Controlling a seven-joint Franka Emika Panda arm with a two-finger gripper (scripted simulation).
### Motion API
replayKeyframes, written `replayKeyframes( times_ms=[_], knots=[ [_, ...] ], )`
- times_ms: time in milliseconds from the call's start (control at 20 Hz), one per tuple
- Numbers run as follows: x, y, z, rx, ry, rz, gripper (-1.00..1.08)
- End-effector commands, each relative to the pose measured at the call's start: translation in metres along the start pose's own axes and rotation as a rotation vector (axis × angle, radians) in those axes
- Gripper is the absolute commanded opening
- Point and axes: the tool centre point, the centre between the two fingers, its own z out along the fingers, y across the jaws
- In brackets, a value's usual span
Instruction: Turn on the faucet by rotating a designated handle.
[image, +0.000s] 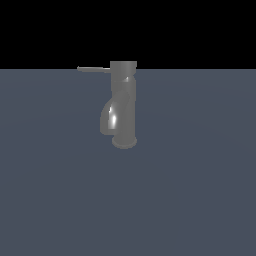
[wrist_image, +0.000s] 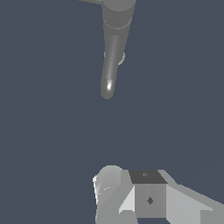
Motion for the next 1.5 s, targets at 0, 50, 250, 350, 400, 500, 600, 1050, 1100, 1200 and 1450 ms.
replayKeyframes(
  times_ms=[0,50,250,350,400,500,600,1050,1100,1200,1450],
  knots=[
    [0.000,0.000,0.000,0.000,0.000,0.000,-1.00],
    [0.000,0.000,0.000,0.000,-0.001,0.000,-1.00],
    [0.001,0.006,0.006,-0.007,-0.020,0.005,-1.00],
    [0.002,0.011,0.010,-0.012,-0.035,0.008,-1.00],
    [0.002,0.013,0.011,-0.014,-0.041,0.009,-1.00],
    [0.001,0.015,0.013,-0.016,-0.047,0.008,-1.00],
    [0.001,0.014,0.013,-0.016,-0.046,0.007,-1.00],
    [0.014,0.012,0.012,0.004,-0.044,0.055,-1.00],
    [0.017,0.011,0.012,0.008,-0.044,0.065,-1.00],
    [0.023,0.010,0.012,0.016,-0.044,0.089,-1.00],
    [0.044,0.007,0.013,0.044,-0.048,0.168,-1.00]
  ],
)
